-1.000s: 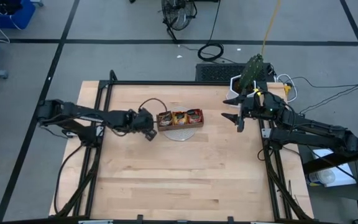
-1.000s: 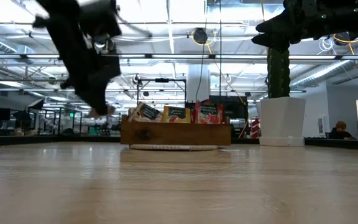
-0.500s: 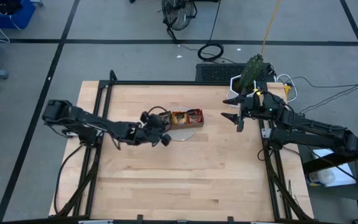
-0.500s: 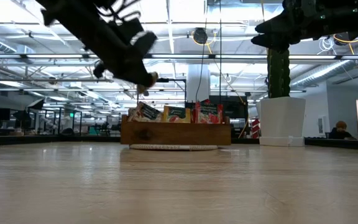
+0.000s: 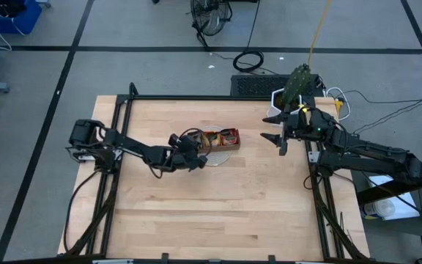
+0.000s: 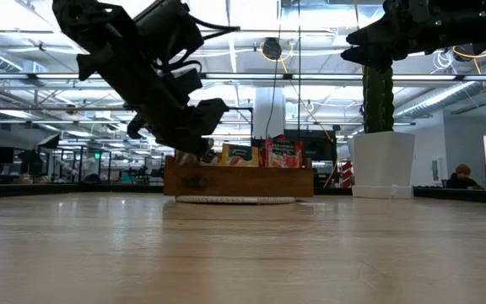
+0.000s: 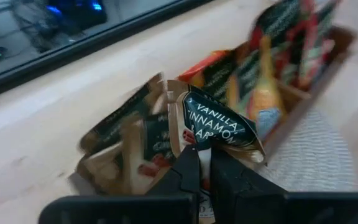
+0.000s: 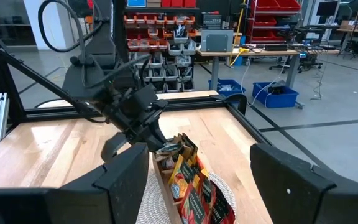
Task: Pick & Place Tea
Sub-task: Put the tan gold tea bag into the left section of the wood organizer
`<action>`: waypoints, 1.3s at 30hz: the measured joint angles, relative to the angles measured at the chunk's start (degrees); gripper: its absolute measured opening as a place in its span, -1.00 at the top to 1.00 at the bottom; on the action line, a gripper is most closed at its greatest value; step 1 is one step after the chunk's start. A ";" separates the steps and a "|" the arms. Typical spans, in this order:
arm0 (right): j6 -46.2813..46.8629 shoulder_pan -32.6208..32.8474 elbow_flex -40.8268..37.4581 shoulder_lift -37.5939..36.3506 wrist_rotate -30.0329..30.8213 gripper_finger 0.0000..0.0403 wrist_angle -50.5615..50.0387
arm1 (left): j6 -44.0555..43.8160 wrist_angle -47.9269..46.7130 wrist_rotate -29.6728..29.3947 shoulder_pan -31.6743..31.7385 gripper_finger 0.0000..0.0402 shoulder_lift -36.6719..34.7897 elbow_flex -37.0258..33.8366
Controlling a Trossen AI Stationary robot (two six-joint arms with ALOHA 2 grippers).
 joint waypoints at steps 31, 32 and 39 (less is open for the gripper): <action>1.22 0.02 0.00 0.00 -0.11 -0.29 -0.04 | -1.65 -0.93 -4.61 2.55 0.32 1.06 0.06; 1.27 0.02 0.00 0.00 -0.11 -0.29 -0.04 | -1.64 -0.80 -4.41 2.58 0.28 1.06 0.06; 1.25 0.02 0.00 0.00 -0.11 -0.29 -0.02 | -0.70 1.00 -4.39 2.40 0.04 1.06 0.06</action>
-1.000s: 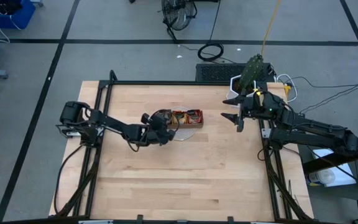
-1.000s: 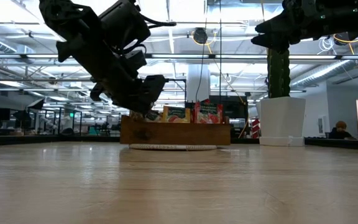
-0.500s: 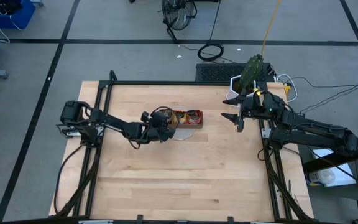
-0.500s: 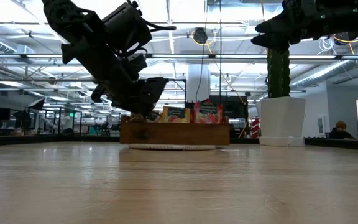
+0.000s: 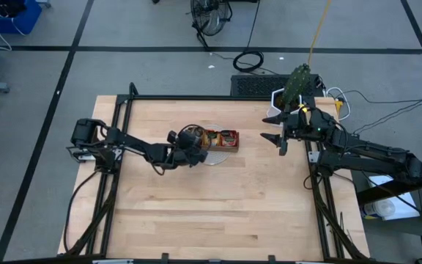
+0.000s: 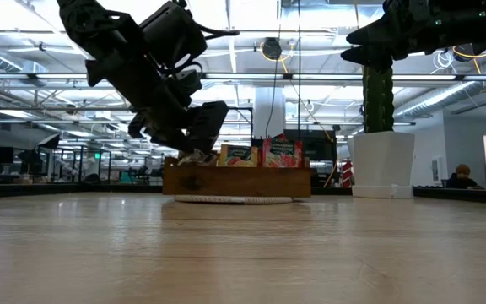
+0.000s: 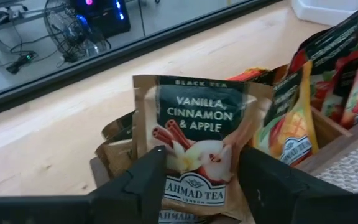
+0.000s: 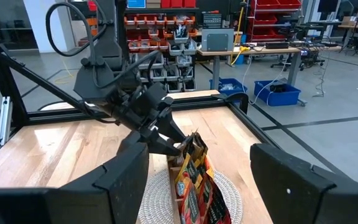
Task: Pick & Place Tea
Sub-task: Put the tan gold tea bag into the left section of the wood organizer
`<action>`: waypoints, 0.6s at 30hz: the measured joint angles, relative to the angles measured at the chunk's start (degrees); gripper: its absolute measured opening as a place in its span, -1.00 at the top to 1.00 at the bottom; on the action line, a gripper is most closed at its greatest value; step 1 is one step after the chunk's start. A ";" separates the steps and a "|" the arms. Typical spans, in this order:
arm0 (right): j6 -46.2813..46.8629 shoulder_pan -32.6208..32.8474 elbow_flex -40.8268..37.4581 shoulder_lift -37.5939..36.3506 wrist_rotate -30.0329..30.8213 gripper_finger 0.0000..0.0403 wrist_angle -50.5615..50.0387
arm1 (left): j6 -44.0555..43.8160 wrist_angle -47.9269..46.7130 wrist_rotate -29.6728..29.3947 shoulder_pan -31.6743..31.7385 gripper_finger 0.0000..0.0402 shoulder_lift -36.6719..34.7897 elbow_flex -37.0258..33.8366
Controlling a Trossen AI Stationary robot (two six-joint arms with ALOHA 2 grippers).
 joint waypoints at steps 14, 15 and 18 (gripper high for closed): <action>0.02 0.00 0.00 0.00 -0.02 -0.29 0.00 | 1.98 1.50 -4.79 -0.19 -0.06 -0.02 0.00; 0.02 0.00 0.00 0.00 -0.02 -0.29 0.00 | 1.82 1.49 -4.87 -0.15 -0.06 -0.02 0.00; 0.02 0.00 0.00 0.00 -0.02 -0.29 0.00 | 1.52 1.51 -4.60 -0.15 -0.06 -0.02 0.00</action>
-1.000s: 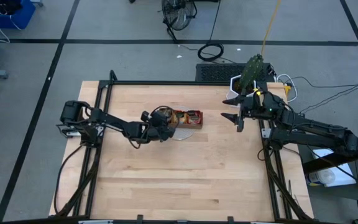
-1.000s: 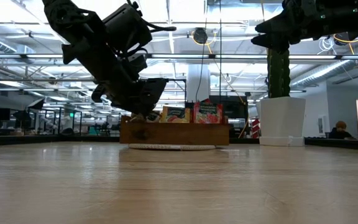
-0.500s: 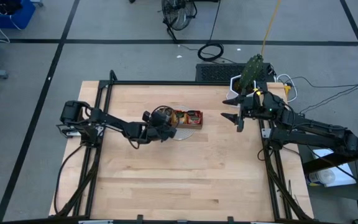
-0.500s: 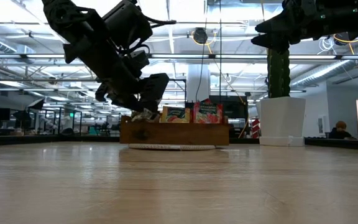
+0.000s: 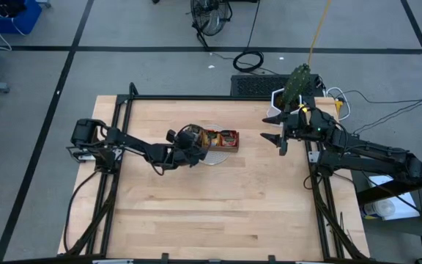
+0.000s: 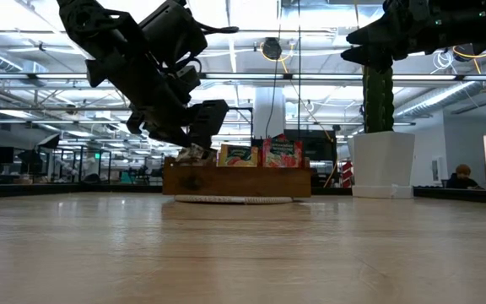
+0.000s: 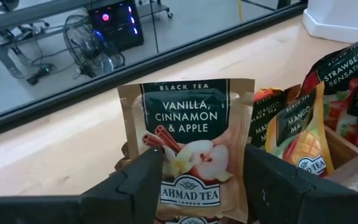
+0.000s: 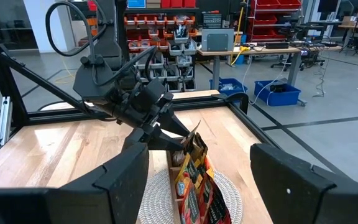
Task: Pick & Place Tea
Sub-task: Put the tan gold tea bag into the left section of the wood organizer
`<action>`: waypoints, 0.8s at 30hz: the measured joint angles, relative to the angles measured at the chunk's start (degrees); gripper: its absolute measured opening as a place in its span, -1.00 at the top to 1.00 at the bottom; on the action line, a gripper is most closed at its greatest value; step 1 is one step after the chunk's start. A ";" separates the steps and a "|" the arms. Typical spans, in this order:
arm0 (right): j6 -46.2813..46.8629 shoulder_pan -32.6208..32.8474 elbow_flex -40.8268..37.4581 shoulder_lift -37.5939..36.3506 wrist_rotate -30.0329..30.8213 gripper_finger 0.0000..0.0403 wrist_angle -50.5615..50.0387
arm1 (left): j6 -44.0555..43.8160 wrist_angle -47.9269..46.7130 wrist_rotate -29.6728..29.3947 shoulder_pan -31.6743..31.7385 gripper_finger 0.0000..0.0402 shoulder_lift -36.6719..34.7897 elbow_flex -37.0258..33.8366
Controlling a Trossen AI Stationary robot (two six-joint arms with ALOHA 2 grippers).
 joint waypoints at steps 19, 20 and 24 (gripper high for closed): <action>0.00 0.00 0.00 -0.02 0.01 -0.29 0.04 | 4.10 4.01 2.59 0.22 -0.31 1.20 0.05; 0.00 0.00 0.00 -0.02 0.01 -0.29 0.04 | 4.79 4.27 2.61 0.22 -0.32 1.21 0.04; 0.00 0.00 0.00 -0.02 0.04 -0.29 0.04 | 6.42 5.41 2.68 0.22 -0.36 1.27 0.04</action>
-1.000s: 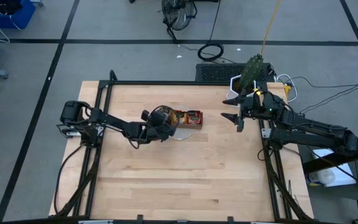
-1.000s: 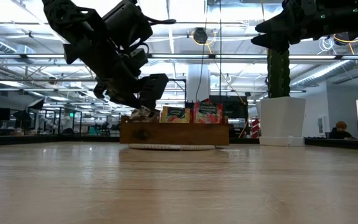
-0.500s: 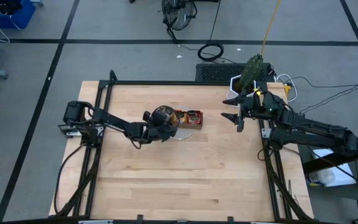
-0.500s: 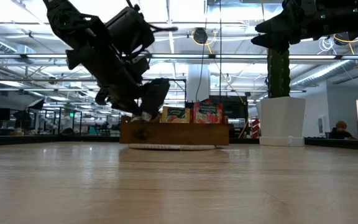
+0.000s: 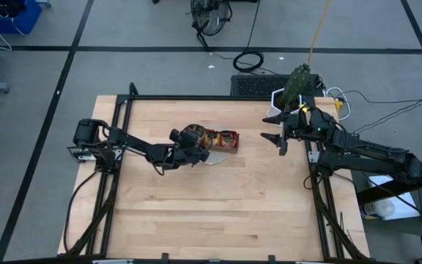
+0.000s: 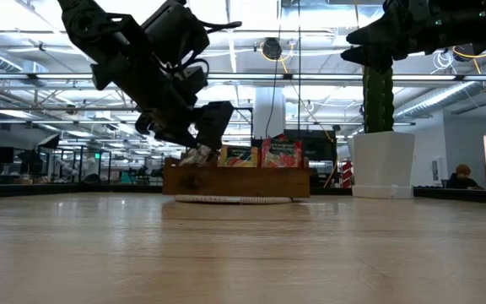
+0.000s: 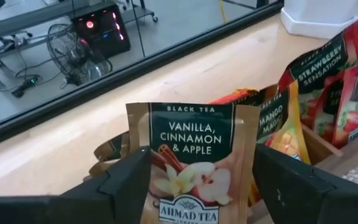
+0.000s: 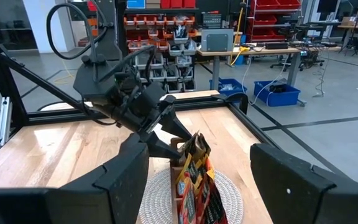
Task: Pick & Place Tea
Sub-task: Put the tan gold tea bag into the left section of the wood organizer
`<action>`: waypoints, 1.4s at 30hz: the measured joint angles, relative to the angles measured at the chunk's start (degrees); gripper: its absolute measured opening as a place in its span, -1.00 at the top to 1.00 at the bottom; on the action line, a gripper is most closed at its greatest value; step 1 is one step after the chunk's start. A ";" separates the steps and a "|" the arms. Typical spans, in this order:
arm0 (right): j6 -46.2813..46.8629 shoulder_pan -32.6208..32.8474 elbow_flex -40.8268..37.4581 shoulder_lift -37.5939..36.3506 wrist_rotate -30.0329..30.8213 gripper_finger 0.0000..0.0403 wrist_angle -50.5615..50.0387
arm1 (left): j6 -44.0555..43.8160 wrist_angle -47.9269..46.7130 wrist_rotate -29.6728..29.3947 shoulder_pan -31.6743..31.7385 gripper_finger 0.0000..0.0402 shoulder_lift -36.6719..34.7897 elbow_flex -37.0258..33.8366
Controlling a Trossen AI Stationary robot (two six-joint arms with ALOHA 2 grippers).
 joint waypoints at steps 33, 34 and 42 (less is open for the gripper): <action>0.04 -0.01 0.00 0.00 0.10 -0.29 -0.02 | 19.06 9.93 -10.82 0.11 -0.36 0.00 -0.02; 0.04 0.00 0.00 0.00 0.09 -0.29 -0.02 | 19.91 9.91 -11.48 0.11 -0.36 0.00 0.02; 0.04 0.00 0.00 0.00 0.11 -0.29 -0.04 | 26.42 9.56 -14.18 -0.79 -0.36 -1.03 1.75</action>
